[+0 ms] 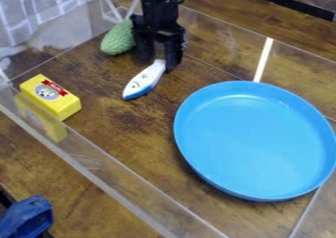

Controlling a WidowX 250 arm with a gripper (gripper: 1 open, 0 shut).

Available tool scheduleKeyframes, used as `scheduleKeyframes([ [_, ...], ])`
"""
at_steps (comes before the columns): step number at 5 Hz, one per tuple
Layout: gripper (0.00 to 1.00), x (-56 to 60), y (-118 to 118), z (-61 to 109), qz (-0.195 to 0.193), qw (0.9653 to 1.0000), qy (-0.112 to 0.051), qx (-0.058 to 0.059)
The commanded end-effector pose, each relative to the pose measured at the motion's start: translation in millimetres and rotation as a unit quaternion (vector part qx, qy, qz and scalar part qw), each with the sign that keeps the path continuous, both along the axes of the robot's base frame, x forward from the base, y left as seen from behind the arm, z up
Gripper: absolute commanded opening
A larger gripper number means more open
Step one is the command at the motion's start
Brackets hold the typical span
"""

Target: Remove the white object from inside the blue tray and put it on the table

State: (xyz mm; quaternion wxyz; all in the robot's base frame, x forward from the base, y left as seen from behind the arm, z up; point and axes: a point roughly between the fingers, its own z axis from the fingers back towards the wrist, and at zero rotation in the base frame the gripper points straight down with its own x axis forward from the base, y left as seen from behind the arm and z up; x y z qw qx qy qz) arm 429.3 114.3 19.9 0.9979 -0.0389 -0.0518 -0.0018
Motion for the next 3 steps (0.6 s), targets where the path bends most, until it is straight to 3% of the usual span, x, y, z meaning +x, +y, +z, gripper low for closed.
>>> scheduleKeyframes([
  [1,1.0,1.2,11.7,-10.4,0.023,0.9997,0.006,-0.003],
  [2,1.0,5.9,12.1,-11.8,0.034,0.9994,0.004,-0.003],
  [3,1.0,6.8,7.9,-7.8,-0.008,1.0,0.002,-0.002],
])
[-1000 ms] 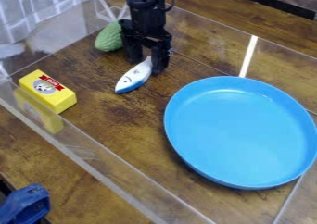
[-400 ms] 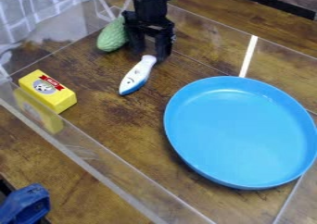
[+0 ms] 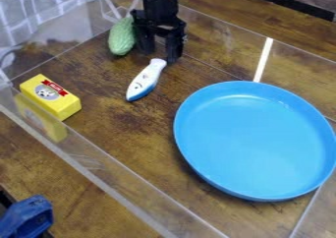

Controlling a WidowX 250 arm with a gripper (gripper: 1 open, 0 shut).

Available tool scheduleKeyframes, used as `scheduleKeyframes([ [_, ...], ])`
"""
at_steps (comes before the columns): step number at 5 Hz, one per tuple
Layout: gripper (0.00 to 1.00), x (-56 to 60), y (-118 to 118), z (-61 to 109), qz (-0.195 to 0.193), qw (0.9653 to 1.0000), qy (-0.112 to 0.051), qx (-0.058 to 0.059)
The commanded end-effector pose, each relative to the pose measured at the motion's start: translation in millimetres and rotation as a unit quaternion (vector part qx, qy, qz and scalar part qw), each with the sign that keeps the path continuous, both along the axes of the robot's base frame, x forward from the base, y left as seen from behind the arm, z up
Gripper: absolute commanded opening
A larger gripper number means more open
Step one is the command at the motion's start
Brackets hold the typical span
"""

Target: Remove the white object from inside the blue tray and put it on the table

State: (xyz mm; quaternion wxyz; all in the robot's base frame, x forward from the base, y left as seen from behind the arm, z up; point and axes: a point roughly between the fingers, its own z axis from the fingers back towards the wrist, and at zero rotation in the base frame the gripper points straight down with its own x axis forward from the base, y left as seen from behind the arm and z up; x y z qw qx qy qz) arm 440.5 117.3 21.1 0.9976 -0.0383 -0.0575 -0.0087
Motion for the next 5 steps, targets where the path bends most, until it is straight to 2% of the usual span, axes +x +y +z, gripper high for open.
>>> scheduleKeyframes([
  [1,1.0,-2.8,1,-4.0,-0.043,0.9991,0.007,-0.003],
  [2,1.0,-1.2,-3,0.8,-0.084,0.9965,0.005,-0.003],
  [4,1.0,-9.6,-26,5.8,-0.108,0.9941,0.0,-0.003],
  [5,1.0,-8.5,-30,15.4,-0.128,0.9918,-0.003,-0.004],
])
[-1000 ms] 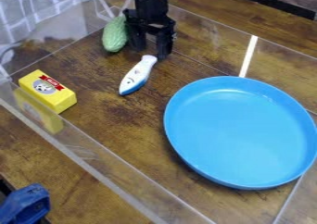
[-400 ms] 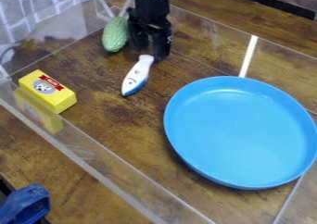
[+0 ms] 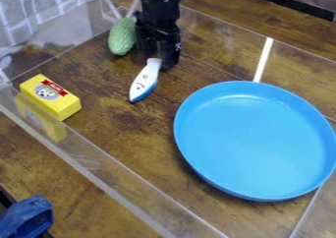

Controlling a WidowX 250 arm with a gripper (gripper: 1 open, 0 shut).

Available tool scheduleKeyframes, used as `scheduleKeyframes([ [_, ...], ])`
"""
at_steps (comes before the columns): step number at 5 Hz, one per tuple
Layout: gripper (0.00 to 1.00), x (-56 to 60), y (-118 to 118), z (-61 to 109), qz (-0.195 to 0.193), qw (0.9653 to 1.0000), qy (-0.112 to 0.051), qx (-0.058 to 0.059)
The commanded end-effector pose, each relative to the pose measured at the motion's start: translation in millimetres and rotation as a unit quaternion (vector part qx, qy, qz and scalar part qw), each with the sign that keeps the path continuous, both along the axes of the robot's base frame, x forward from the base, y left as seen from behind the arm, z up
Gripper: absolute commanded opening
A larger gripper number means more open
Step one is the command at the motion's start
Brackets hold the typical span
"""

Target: Remove the white object from inside the blue tray and put it on the table

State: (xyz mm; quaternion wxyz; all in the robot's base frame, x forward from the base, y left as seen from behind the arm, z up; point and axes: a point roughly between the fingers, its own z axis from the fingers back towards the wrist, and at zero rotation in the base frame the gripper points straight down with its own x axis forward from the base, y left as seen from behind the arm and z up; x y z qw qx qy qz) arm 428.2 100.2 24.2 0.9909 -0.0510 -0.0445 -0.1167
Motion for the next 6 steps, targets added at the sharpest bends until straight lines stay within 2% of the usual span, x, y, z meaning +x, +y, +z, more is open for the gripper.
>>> scheduleKeyframes([
  [1,1.0,5.7,-17,21.5,-0.038,0.9992,-0.015,0.0],
  [4,1.0,22.5,-23,49.8,-0.085,0.9962,-0.021,0.002],
  [6,1.0,19.6,5,53.8,-0.107,0.994,-0.023,0.007],
])
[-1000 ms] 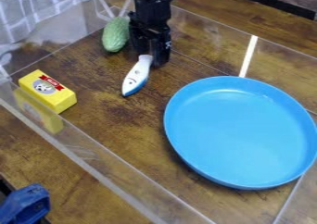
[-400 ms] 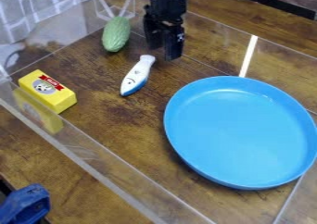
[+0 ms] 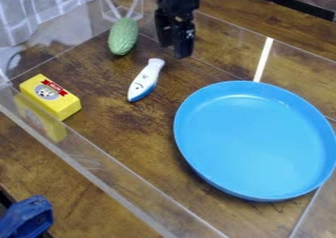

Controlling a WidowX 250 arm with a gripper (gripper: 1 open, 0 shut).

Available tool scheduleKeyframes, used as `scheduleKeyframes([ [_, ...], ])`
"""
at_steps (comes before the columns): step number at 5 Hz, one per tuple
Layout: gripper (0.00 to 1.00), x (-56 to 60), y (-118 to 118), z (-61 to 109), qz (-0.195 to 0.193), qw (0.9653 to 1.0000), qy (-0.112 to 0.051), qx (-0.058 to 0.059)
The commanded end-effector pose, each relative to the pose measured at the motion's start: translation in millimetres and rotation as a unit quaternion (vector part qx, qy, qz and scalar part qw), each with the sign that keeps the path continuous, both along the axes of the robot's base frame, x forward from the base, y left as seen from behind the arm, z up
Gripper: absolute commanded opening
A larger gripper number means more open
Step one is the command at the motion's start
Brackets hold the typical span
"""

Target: Remove the white object from inside the blue tray and put it on the table

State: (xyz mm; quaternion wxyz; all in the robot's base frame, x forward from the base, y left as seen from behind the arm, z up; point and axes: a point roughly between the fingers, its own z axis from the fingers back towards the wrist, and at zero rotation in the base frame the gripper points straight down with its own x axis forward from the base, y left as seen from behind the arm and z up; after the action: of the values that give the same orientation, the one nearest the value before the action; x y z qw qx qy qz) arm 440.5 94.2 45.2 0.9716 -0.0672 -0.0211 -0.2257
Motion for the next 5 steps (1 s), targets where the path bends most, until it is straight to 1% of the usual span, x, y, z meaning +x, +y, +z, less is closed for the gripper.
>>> scheduleKeyframes([
  [1,1.0,8.7,23,17.6,-0.016,0.9988,-0.044,0.015],
  [2,1.0,7.3,32,4.5,-0.03,0.9984,-0.046,0.015],
  [4,1.0,0.8,43,9.7,-0.013,0.9985,-0.048,0.02],
  [5,1.0,0.8,46,8.9,-0.016,0.9984,-0.05,0.02],
])
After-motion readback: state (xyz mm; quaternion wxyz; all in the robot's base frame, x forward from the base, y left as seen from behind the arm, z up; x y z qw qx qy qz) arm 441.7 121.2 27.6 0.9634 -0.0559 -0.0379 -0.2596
